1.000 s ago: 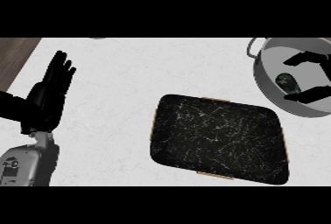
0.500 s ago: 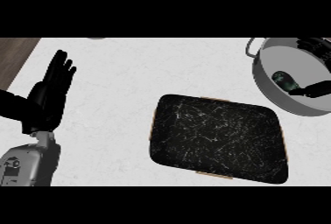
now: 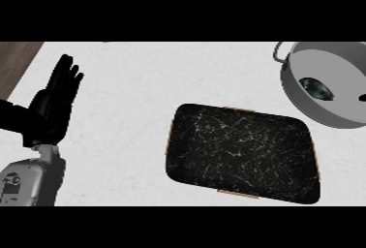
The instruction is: Pick the eggplant from the tray and place it in the pot
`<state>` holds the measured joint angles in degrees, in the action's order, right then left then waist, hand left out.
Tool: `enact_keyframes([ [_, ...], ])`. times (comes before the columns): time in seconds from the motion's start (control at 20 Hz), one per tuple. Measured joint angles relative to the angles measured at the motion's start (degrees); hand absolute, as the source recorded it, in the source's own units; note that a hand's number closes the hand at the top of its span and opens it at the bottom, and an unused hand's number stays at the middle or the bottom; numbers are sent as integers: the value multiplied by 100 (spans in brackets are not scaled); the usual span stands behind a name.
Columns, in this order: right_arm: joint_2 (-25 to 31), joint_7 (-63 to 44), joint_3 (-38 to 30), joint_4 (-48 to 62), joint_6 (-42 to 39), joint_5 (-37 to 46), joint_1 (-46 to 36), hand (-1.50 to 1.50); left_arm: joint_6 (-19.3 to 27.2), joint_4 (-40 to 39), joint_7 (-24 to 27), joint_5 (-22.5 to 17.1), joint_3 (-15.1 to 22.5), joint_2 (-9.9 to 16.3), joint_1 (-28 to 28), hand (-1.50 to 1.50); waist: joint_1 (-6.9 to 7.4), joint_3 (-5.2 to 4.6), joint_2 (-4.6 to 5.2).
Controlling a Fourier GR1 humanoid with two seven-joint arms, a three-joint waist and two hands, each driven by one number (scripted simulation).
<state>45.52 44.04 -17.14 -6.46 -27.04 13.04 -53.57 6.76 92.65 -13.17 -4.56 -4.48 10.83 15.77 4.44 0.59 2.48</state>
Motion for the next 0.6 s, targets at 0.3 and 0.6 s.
enact_keyframes([
  [0.3, 367, -276, -69, -101, -348, -115, 121, -150, 0, 35, 22, 4, 19, -27, -48, 0, 3, 15, 11],
  [0.6, 571, -445, -82, -278, -504, -187, 241, -150, 19, 69, 20, 9, 30, -52, -38, 0, 22, 28, 28],
])
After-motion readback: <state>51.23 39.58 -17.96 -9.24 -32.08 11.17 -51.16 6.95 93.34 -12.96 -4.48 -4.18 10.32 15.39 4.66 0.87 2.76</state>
